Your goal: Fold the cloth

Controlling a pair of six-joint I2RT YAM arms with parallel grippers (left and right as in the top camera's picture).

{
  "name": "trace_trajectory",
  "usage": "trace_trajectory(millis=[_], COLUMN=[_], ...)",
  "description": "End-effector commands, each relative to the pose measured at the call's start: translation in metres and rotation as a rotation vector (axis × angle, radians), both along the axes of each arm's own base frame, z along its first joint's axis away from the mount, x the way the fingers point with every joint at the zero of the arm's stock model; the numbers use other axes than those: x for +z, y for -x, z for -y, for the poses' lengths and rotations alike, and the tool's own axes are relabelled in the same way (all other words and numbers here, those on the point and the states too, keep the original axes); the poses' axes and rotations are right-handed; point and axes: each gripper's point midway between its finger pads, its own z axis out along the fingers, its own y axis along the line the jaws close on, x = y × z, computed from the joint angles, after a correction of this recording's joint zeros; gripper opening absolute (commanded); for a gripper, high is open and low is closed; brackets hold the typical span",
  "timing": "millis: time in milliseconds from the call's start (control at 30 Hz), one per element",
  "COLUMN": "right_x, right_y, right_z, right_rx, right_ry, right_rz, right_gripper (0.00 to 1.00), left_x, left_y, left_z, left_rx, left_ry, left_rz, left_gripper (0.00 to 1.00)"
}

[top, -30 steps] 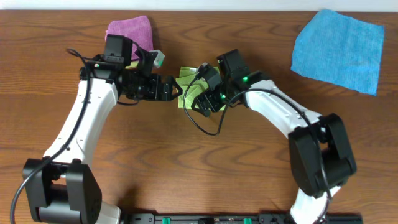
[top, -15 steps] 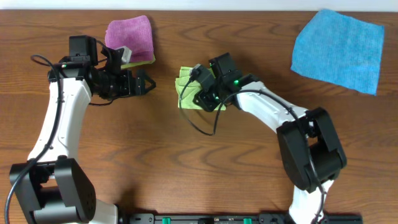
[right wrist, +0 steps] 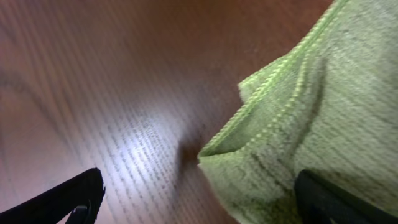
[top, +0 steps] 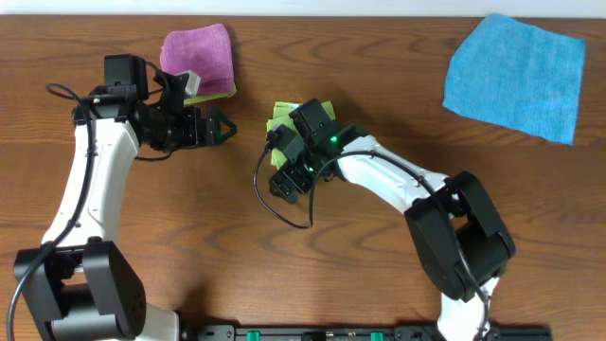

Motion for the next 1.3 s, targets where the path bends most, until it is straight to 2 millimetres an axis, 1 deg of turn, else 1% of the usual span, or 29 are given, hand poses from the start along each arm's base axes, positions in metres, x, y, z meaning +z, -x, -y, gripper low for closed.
trace_trajectory(millis=[0, 133, 167, 200, 267, 300, 400, 467, 533, 567, 667, 733, 900, 1000, 1133, 1167, 1233, 1267], right_x=[0.026, 0.059, 0.065, 0.072, 0.079, 0.079, 0.062, 0.041, 0.030, 0.027, 0.029, 0.033, 0.041, 0.041, 0.033, 0.025, 0.015, 0.014], right_y=[-0.037, -0.075, -0.083, -0.095, -0.109, -0.114, -0.123, -0.132, -0.139, -0.141, -0.146, -0.144, -0.131, -0.121, -0.110, -0.109, -0.109, -0.110], right_z=[-0.003, -0.007, -0.007, -0.005, -0.005, -0.004, 0.001, 0.012, 0.019, 0.018, 0.012, 0.002, -0.024, -0.036, -0.046, -0.047, -0.046, -0.047], right_rx=[-0.054, -0.108, -0.132, -0.179, -0.217, -0.233, -0.279, -0.368, -0.458, -0.493, -0.560, -0.547, -0.484, -0.465, -0.448, -0.451, -0.455, -0.455], right_ry=[0.001, -0.014, -0.015, -0.014, -0.012, -0.005, 0.033, 0.088, 0.104, 0.091, 0.039, 0.003, -0.057, -0.072, -0.056, -0.033, -0.015, -0.015], right_rz=[0.123, 0.261, 0.290, 0.337, 0.402, 0.425, 0.429, 0.423, 0.421, 0.409, 0.377, 0.358, 0.307, 0.279, 0.270, 0.275, 0.275, 0.277], right_gripper=[0.99, 0.99, 0.99, 0.97, 0.91, 0.90, 0.88, 0.88, 0.85, 0.82, 0.77, 0.76, 0.76, 0.75, 0.75, 0.75, 0.75, 0.75], left_x=[0.006, 0.006, 0.006, 0.006, 0.006, 0.006, 0.006, 0.007, 0.008, 0.009, 0.011, 0.012, 0.012, 0.012, 0.010, 0.010, 0.010, 0.010], left_y=[-0.002, -0.002, -0.002, -0.003, -0.003, -0.003, -0.003, -0.005, -0.008, -0.010, -0.015, -0.017, -0.018, -0.018, -0.019, -0.019, -0.019, -0.019], left_z=[-0.002, -0.002, -0.002, -0.002, -0.002, -0.002, -0.002, -0.002, -0.003, -0.003, -0.003, -0.003, -0.004, -0.005, -0.007, -0.007, -0.007, -0.007], left_rx=[-0.010, -0.010, -0.010, -0.010, -0.010, -0.010, -0.010, -0.010, -0.010, -0.010, -0.010, -0.010, -0.010, -0.007, 0.000, -0.001, -0.001, -0.001], left_ry=[-0.012, -0.013, -0.013, -0.012, -0.013, -0.013, -0.013, -0.014, -0.015, -0.016, -0.018, -0.019, -0.020, -0.028, -0.044, -0.044, -0.044, -0.044], left_rz=[0.027, 0.028, 0.029, 0.031, 0.033, 0.034, 0.034, 0.041, 0.058, 0.068, 0.093, 0.102, 0.109, 0.108, 0.106, 0.106, 0.105, 0.105], left_gripper=[0.95, 0.95, 0.95, 0.95, 0.95, 0.95, 0.95, 0.95, 0.95, 0.95, 0.95, 0.95, 0.95, 0.95, 0.95, 0.95, 0.95, 0.95])
